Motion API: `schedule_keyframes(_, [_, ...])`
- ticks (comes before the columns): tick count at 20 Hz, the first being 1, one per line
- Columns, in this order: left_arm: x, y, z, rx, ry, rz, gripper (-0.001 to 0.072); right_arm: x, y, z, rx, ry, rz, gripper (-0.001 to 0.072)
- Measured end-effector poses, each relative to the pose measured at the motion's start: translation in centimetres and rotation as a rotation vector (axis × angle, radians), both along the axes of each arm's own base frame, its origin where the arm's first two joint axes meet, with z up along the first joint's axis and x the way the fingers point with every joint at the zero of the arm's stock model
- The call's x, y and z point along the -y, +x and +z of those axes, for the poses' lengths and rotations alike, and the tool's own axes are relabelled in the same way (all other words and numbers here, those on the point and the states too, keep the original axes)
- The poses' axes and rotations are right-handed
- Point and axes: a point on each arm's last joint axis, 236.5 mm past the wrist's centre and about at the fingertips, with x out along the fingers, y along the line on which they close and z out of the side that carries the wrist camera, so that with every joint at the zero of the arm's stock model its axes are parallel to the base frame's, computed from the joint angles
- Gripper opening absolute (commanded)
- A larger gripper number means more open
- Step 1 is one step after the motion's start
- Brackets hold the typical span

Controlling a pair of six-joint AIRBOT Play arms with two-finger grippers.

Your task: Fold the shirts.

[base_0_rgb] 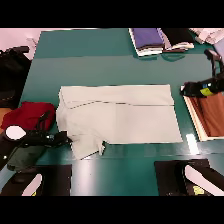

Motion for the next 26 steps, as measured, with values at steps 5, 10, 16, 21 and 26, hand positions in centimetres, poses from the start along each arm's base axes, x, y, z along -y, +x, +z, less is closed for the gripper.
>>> schedule_keyframes(5, [-0.6, 0.9, 2.8, 0.088, 0.043, -0.068, 0.0028, 4.0, -8.9, -7.5, -0.261, 0.064, -0.182, 0.0591])
schedule_keyframes(10, [-1.0, 1.2, 3.6, 0.116, 0.071, -0.095, 0.0028, 3.1, -15.9, -13.5, -0.459, 0.171, -0.293, 0.0501])
schedule_keyframes(16, [-1.7, 1.0, 3.4, 0.116, 0.108, -0.111, 0.0028, 0.1, -16.2, -15.6, -0.459, 0.218, -0.25, 0.0163])
schedule_keyframes(21, [-3.1, 0.5, 3.2, 0.119, 0.182, -0.17, 0.0027, -0.8, -14.1, -14.2, -0.405, 0.176, -0.146, 0.0016])
schedule_keyframes(26, [-4.2, -0.7, 6.2, 0.168, 0.243, -0.233, 0.0027, 0.0, -14.2, -10.9, -0.404, 0.039, -0.014, 0.0015])
